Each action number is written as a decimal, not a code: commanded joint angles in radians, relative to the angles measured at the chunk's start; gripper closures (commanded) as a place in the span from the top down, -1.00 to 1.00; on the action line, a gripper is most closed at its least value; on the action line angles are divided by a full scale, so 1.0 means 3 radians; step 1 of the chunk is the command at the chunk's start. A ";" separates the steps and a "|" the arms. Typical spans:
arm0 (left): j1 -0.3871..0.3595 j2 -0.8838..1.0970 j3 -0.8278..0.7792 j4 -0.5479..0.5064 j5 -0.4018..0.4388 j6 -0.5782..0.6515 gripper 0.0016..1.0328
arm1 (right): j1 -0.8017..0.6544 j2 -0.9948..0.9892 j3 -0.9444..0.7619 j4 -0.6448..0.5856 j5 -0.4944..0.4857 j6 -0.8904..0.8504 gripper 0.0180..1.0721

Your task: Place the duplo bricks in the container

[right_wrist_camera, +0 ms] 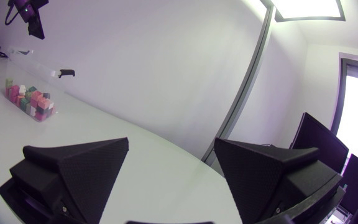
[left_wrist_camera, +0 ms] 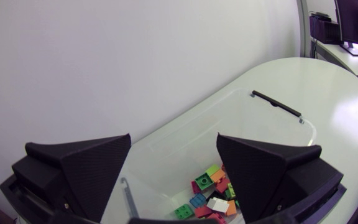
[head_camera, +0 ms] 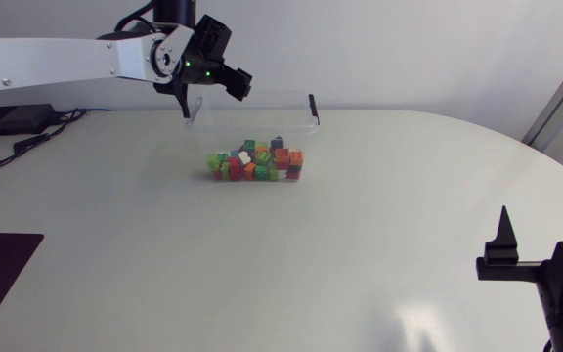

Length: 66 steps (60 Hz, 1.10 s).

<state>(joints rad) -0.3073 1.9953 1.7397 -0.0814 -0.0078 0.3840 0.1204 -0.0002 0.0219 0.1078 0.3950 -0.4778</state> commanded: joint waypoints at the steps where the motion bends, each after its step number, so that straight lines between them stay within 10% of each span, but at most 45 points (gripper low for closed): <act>1: 0.0058 -0.0326 -0.0256 0.0174 -0.0061 -0.0088 0.92 | -0.0018 -0.0025 -0.0088 -0.0027 0.0038 0.0084 0.91; 66: 0.0533 -0.2837 -0.2956 0.1090 -0.0501 -0.0124 0.91 | -0.0002 -0.0025 -0.0088 -0.0063 0.0028 0.0386 0.91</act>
<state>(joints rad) -0.1524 1.2060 0.9157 0.2241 -0.1585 0.3664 0.1204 -0.0002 0.0200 0.0929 0.3943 -0.3878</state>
